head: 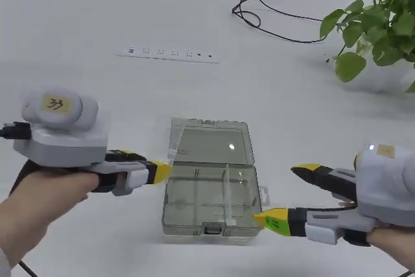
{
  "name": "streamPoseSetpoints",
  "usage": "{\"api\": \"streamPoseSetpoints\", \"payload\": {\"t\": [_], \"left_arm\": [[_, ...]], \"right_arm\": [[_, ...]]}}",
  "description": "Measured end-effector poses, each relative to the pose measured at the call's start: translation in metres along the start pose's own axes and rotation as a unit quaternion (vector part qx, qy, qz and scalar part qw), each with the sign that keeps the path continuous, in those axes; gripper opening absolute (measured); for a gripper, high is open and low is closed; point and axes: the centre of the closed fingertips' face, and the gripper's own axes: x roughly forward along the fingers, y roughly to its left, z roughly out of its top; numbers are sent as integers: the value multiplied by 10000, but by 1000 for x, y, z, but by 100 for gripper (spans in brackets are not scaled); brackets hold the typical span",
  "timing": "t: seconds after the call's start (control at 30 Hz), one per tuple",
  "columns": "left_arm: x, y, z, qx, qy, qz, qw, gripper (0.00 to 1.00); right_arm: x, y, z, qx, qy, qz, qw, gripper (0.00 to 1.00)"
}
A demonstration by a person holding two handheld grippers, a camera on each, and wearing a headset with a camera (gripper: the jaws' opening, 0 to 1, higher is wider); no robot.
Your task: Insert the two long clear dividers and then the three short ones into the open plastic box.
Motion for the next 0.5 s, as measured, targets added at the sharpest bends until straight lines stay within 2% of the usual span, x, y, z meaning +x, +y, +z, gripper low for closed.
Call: {"api": "streamPoseSetpoints", "payload": {"t": [0.13,0.27,0.37,0.43,0.5], "left_arm": [[7,-10,2,-69,-76,-86,9999,30],[17,-25,6,-92,-131,-225,9996,30],[21,-33,8,-87,-167,-290,9994,30],[25,-39,9,-99,-195,-335,9992,30],[28,-43,10,-111,-222,-371,9990,30]], "right_arm": [[5,0,16,181,-227,77,9995,70],[10,-4,36,418,-474,87,9980,68],[12,-7,46,532,-532,60,9971,64],[15,-7,52,719,-588,135,9956,58],[18,-5,57,952,-664,223,9930,59]]}}
